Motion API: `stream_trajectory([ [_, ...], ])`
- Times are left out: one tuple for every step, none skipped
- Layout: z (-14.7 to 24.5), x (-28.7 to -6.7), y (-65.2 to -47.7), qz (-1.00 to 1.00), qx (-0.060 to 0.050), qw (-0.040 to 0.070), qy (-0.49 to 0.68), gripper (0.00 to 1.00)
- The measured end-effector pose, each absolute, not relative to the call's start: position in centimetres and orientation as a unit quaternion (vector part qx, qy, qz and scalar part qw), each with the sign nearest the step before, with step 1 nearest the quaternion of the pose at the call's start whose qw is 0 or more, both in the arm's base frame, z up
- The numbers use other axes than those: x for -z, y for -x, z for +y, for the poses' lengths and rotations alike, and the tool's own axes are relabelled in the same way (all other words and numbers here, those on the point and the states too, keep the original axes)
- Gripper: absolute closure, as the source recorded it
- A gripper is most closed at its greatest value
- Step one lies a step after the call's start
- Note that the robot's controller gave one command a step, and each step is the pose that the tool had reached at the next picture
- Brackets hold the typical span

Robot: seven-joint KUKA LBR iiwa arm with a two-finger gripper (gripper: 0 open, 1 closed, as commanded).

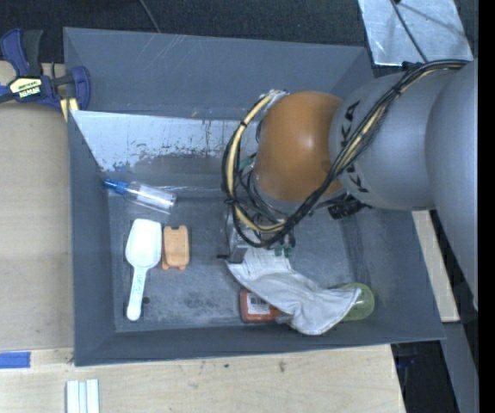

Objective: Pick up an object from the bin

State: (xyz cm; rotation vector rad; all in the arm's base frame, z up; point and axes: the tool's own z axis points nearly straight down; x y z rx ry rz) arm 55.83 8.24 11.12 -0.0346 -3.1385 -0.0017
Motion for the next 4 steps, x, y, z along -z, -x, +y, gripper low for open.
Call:
stream_trajectory([
  [3.6,-15.4,-58.8,-1.0,0.0,-0.001,-0.021,1.0],
  [7.0,-14.9,-55.1,-0.998,0.0,0.0,-0.059,0.0],
  [6.8,-14.9,-55.2,-0.998,0.0,-0.001,-0.058,0.0],
  [2.7,-10.4,-56.8,-0.998,0.001,-0.006,-0.058,0.0],
])
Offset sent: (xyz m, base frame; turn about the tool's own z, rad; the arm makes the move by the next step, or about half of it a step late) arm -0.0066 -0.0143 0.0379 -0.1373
